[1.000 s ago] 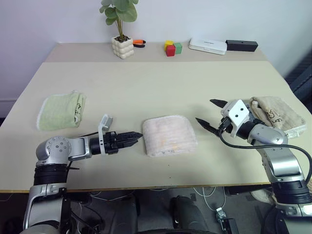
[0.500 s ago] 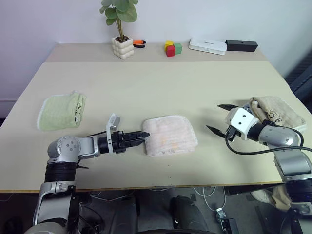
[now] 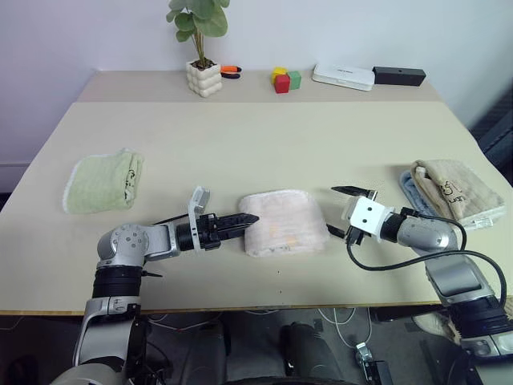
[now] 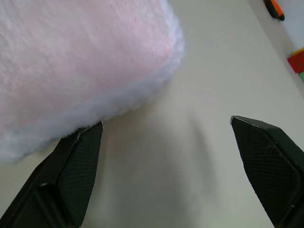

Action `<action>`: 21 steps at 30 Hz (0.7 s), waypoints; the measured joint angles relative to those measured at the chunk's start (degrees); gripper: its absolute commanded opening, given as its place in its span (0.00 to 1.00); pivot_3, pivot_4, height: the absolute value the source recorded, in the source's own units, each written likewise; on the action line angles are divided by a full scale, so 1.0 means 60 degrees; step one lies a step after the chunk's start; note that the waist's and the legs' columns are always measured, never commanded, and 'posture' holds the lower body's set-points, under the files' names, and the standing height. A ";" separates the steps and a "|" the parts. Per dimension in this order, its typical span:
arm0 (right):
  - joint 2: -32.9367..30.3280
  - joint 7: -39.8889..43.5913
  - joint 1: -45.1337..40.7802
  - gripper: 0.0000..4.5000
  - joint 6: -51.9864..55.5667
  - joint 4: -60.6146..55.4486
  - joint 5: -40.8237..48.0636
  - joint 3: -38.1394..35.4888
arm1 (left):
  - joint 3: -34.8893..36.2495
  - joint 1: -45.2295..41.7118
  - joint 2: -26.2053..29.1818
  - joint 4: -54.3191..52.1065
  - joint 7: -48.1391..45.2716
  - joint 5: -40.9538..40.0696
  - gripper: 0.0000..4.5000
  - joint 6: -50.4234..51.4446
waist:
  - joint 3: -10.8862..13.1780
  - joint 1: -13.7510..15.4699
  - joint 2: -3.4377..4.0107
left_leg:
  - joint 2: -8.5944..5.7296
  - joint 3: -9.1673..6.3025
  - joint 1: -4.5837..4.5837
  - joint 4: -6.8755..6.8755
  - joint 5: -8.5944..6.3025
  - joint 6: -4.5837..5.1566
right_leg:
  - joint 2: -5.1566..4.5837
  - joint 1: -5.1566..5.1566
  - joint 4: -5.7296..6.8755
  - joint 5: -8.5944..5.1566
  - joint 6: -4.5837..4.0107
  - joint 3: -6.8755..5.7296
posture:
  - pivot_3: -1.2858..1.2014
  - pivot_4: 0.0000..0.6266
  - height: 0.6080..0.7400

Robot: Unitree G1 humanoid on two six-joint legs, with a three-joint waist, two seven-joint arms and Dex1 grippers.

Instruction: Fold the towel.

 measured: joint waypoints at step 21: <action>0.0277 -0.0018 -0.0015 1.00 0.0117 -0.0309 0.0003 0.0116 | -0.0011 -0.0275 -0.0386 0.0362 0.0099 0.0200 0.02 0.0042 | 0.0000 0.0007 0.0001 | -0.0001 -0.0001 0.0003 0.0002 0.0000 0.0000 | 0.0000 0.0007 -0.0001 0.0000 0.0000 -0.0001 | 0.52 0.24 1.00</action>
